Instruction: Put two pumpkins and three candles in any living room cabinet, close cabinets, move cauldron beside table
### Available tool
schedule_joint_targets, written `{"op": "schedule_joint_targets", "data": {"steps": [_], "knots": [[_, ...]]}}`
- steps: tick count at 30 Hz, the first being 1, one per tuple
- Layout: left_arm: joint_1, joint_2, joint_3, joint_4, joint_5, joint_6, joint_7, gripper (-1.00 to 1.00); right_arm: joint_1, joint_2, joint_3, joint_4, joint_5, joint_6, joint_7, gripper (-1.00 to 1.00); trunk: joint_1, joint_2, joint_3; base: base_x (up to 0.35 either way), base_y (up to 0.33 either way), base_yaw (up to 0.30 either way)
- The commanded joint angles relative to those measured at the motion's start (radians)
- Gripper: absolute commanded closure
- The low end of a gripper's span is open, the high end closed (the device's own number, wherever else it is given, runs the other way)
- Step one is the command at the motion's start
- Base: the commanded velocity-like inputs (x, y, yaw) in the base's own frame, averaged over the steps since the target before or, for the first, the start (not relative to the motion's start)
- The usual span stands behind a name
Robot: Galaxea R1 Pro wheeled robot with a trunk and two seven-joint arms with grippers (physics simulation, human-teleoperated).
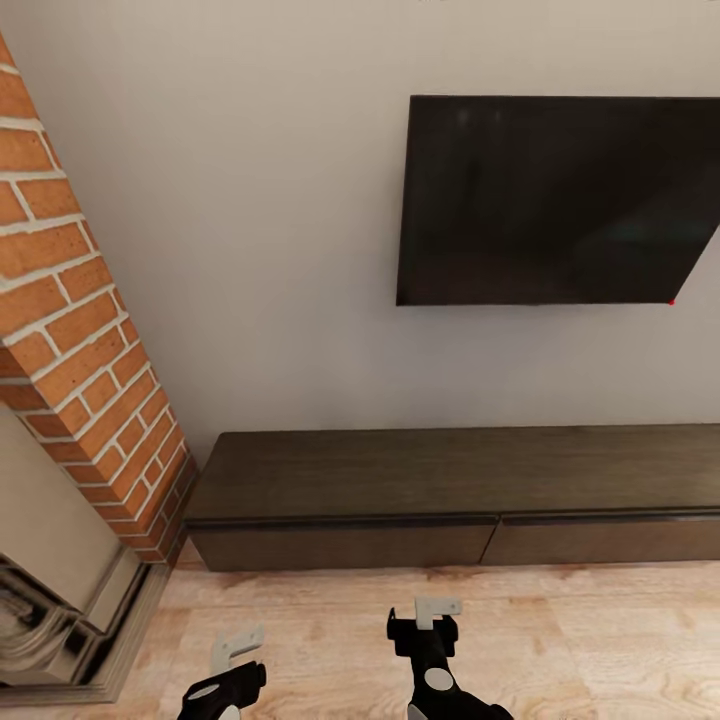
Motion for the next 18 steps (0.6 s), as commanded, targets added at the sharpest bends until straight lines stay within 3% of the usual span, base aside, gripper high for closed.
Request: {"op": "schedule_joint_targets", "data": {"steps": [1,10,13,18], "knots": [[-0.002,0.001,-0.004,0.002,0.007,0.003,0.008,-1.00,-0.002,-0.001,0.008,0.000,-0.011,-0.006,-0.004,-1.00,-0.004,0.007,0.001,0.000,0.000,0.000],[-0.004,0.001,-0.004,0.062,0.015,0.003,-0.006,-1.00,-0.002,0.000,0.007,-0.001,-0.014,-0.006,0.068,-1.00,-0.038,0.070,0.027,0.000,0.000,-0.015],[-0.005,0.004,-0.005,0.087,0.047,0.003,-0.068,-1.00,-0.002,-0.001,0.007,-0.001,-0.027,-0.006,0.081,-1.00,-0.050,0.091,0.034,0.000,0.000,-0.155],[-0.019,0.006,-0.005,0.151,0.062,0.004,-0.113,-1.00,-0.001,-0.001,0.007,-0.001,-0.037,-0.006,0.086,-1.00,-0.069,0.126,0.045,0.000,0.000,-0.201]]}}
